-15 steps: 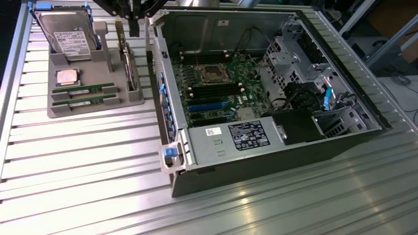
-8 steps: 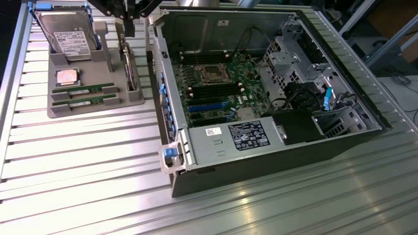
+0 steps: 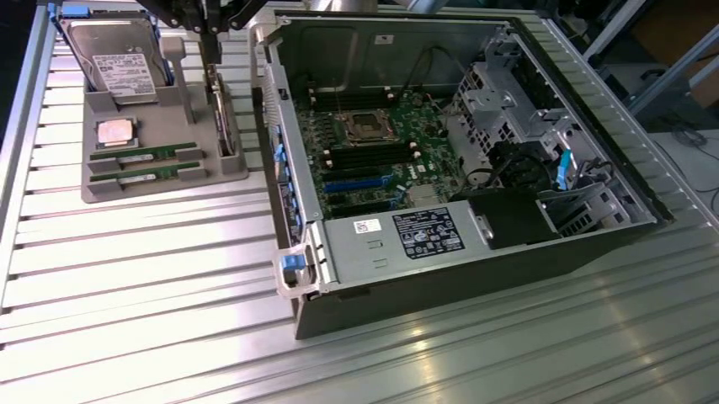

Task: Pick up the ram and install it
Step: 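Reach for the ram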

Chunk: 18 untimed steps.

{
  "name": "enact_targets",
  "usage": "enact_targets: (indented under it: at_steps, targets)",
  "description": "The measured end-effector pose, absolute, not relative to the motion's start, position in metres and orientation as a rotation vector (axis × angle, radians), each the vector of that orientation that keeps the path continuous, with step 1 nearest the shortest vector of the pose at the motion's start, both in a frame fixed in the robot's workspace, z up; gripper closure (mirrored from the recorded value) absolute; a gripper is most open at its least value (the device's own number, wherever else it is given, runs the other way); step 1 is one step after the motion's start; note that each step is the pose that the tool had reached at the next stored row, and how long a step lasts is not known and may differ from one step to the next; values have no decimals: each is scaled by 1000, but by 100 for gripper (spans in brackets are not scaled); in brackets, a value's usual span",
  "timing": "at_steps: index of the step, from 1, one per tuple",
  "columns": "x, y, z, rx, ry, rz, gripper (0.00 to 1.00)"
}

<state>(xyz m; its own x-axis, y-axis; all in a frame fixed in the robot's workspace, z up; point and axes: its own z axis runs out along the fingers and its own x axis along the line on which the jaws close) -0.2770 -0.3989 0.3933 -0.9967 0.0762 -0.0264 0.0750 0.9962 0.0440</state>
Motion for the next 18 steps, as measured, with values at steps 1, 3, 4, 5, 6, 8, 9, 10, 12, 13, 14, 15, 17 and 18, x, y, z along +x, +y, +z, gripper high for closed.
enact_targets:
  at_steps: [1, 3, 4, 5, 6, 8, 9, 10, 12, 13, 14, 15, 17, 18]
  targets:
    - [-278, -399, 393, 118, 3111, 67, 89]
    - [-279, -399, 393, 118, 3110, 67, 89]
    - [-280, -399, 393, 118, 3110, 67, 89]
    - [-281, -399, 393, 118, 3111, 67, 89]
    - [-283, -399, 393, 118, 3111, 67, 89]
    - [-285, -399, 393, 118, 3110, 67, 89]
    - [-287, -399, 393, 118, 3110, 67, 89]
    - [-289, -399, 393, 118, 3110, 67, 89]
    - [-291, -399, 393, 118, 3110, 67, 89]
    - [-292, -399, 393, 118, 3110, 67, 89]
    - [-293, -399, 393, 118, 3110, 67, 89]
    - [-295, -399, 393, 118, 3110, 67, 89]
    - [-297, -399, 393, 118, 3110, 67, 89]
    - [-299, -399, 393, 118, 3111, 67, 89]
